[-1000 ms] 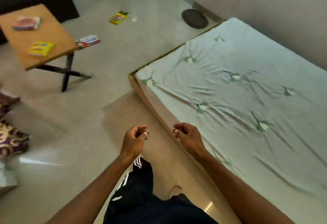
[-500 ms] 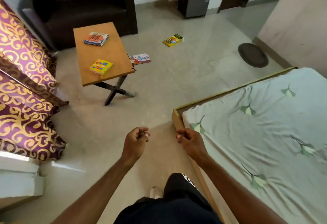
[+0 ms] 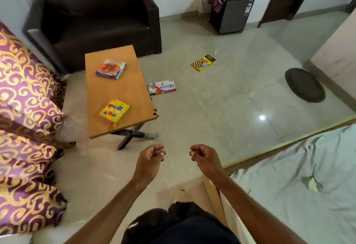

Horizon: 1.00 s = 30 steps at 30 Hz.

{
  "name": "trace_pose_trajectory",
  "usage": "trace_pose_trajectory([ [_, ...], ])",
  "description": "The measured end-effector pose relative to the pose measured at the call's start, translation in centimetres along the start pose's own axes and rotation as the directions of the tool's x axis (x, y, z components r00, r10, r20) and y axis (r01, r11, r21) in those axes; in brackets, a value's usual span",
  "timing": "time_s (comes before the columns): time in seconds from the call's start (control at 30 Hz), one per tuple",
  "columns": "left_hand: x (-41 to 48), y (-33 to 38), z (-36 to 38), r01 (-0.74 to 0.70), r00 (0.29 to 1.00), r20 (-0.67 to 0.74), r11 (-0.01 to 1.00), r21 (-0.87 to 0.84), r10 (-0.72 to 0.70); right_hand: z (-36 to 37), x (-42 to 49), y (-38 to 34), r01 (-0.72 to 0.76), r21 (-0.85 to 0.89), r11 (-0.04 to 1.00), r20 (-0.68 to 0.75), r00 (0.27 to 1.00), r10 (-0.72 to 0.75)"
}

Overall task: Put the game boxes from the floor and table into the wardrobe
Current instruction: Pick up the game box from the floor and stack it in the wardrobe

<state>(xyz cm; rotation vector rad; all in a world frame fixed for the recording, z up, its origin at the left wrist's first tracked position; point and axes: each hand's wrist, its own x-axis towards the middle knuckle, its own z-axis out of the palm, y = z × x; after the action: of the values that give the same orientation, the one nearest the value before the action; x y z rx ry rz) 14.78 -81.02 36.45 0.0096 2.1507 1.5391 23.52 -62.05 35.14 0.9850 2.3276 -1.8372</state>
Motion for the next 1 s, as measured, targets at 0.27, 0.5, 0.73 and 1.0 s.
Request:
trace_pose_trajectory([
  [0.27,18.9,7.0,0.0,0.017,1.000,-0.007,0.994,-0.104,-0.018,-0.3,17.8,-8.4,-0.030,-0.029,0.999,0.025,0.999,0.030],
  [0.5,39.4,12.7,-0.4,0.061,0.997,-0.030,0.989,-0.136,-0.066,0.2,38.0,-15.6,-0.001,-0.149,0.989,0.042,0.999,0.008],
  [0.73,56.1,18.2,-2.2,0.109,0.992,-0.053,0.990,-0.091,-0.115,1.5,54.9,-23.9,0.036,-0.255,0.966,0.144,0.990,0.001],
  [1.0,72.1,19.4,-1.0,0.254,0.924,-0.220,0.932,-0.257,-0.312,6.4,77.3,-29.9,0.158,-0.415,0.896,0.345,0.938,-0.006],
])
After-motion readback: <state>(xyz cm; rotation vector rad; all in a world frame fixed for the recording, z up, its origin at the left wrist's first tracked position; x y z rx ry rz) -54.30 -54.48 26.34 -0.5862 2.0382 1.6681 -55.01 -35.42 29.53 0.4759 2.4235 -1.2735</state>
